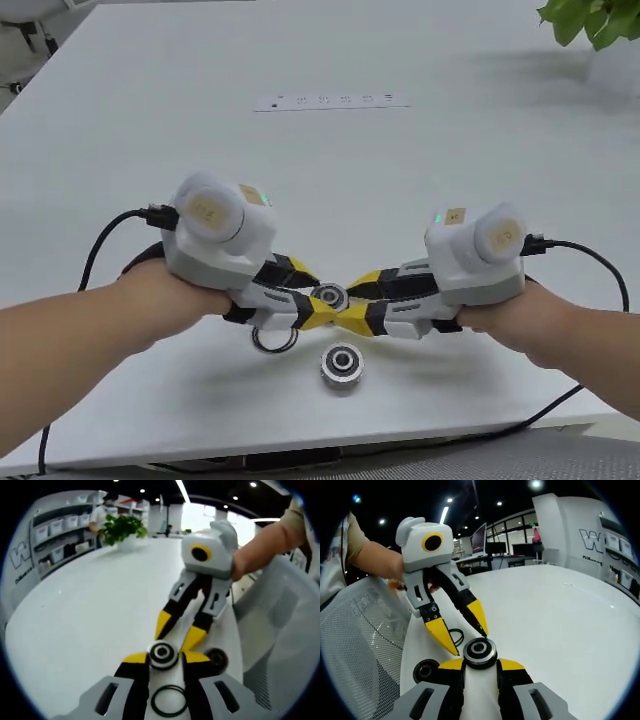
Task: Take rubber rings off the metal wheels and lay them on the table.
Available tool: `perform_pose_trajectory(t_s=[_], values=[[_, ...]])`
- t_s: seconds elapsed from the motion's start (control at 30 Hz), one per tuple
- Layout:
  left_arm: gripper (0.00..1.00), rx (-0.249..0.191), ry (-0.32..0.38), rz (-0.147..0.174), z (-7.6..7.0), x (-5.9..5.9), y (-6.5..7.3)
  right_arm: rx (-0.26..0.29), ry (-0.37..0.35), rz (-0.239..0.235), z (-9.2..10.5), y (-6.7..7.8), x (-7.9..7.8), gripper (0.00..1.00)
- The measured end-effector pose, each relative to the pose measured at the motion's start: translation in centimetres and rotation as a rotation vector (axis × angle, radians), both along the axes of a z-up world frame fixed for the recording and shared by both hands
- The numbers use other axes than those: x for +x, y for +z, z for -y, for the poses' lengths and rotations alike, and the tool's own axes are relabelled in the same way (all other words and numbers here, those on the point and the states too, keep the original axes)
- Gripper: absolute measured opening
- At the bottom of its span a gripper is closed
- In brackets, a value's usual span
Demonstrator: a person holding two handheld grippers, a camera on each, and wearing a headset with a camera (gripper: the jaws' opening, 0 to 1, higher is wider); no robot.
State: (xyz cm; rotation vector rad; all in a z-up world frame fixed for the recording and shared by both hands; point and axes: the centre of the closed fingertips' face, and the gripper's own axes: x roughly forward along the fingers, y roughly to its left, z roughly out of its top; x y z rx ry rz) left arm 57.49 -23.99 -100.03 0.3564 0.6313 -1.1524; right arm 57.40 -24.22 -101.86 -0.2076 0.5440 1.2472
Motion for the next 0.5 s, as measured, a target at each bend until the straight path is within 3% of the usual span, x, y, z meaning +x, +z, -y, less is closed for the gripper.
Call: perform_pose_trajectory(t_s=[0.13,0.33,0.5], values=[[0.23,0.011,-0.001,0.015,0.16,0.09,-0.19,-0.002,0.004,0.006,-0.01,0.02,-0.02,0.22],[0.17,0.025,-0.020,0.074,0.56,0.38,-0.04,-0.005,0.008,0.016,-0.05,0.06,-0.11,0.22],[0.14,0.021,0.002,0.082,0.39,0.45,0.10,-0.012,0.012,0.026,-0.03,0.08,-0.18,0.21]])
